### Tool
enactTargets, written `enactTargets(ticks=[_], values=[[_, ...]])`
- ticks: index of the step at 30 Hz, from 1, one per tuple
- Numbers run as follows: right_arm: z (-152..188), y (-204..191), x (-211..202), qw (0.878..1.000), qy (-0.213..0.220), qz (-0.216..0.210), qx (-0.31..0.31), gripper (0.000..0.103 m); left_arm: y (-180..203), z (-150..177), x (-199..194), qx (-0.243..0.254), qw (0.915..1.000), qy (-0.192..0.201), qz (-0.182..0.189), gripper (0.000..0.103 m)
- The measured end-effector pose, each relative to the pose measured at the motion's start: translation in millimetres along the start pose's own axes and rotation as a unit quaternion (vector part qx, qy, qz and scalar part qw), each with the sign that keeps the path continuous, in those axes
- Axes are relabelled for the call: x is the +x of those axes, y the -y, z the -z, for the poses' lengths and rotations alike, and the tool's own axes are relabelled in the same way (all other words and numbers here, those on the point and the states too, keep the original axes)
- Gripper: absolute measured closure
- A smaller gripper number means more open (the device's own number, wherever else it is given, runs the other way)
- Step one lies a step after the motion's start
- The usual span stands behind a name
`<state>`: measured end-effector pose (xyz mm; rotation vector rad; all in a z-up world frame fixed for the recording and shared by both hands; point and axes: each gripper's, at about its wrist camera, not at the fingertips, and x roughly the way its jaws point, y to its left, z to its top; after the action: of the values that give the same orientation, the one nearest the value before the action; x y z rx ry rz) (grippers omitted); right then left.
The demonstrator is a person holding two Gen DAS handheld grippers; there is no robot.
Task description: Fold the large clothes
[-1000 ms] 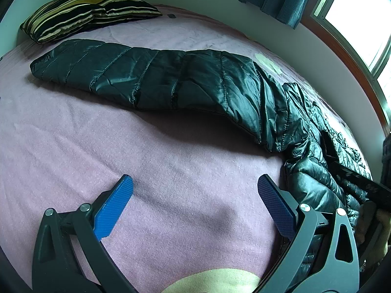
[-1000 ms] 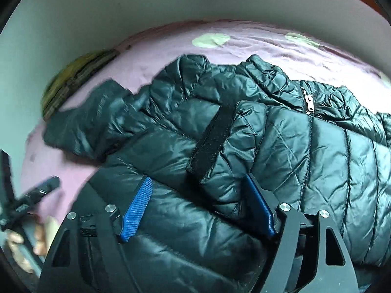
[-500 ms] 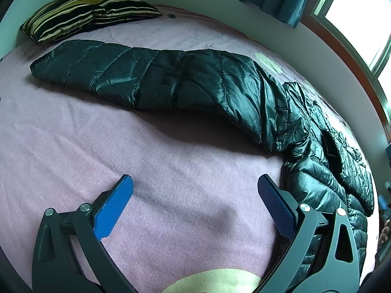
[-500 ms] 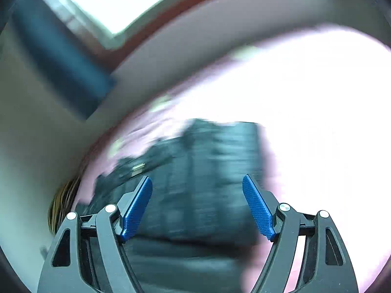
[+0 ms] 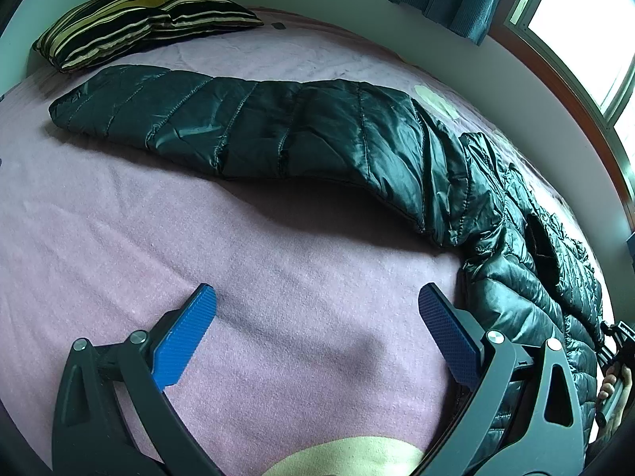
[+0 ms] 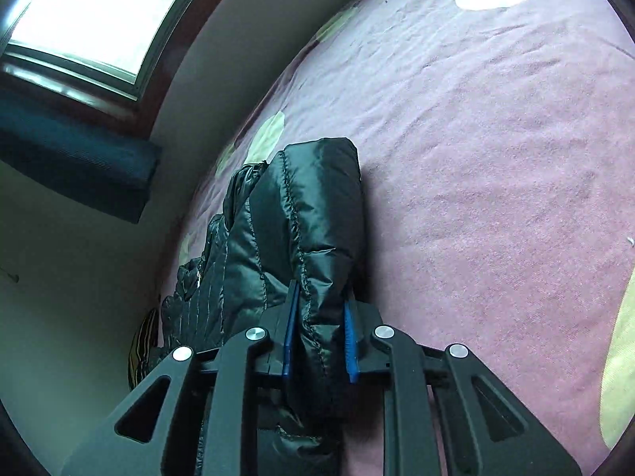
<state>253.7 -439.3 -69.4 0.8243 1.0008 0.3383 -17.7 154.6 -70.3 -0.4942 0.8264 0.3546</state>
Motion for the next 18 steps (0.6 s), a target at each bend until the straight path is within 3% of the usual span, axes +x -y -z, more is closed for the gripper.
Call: enactTargets(ticks=[7, 9, 10, 13, 18], values=[[4.3, -16.5, -24.4, 0.999, 0.012, 0.025, -0.034, 0.071, 0.9, -0.2, -0.1, -0.001, 1.0000, 0.001, 0.001, 0.002], [11.0, -25.6, -39.8, 0.998, 0.029, 0.032, -0.042, 0.054, 0.9, -0.2, -0.2, 0.000, 1.0000, 0.001, 0.001, 0.002], [15.5, -29.3, -47.8, 0.998, 0.037, 0.030, -0.043, 0.051, 1.0, -0.3, -0.1, 0.000, 1.0000, 0.000, 0.001, 0.002], [36.2, -48.5, -69.8, 0.997, 0.050, 0.012, -0.062, 0.043, 1.2, -0.2, -0.3, 0.001, 1.0000, 0.000, 0.000, 0.002], [83.9, -77.9, -74.6, 0.994, 0.004, -0.033, -0.107, 0.037, 1.3, -0.1, -0.4, 0.001, 1.0000, 0.000, 0.000, 0.002]])
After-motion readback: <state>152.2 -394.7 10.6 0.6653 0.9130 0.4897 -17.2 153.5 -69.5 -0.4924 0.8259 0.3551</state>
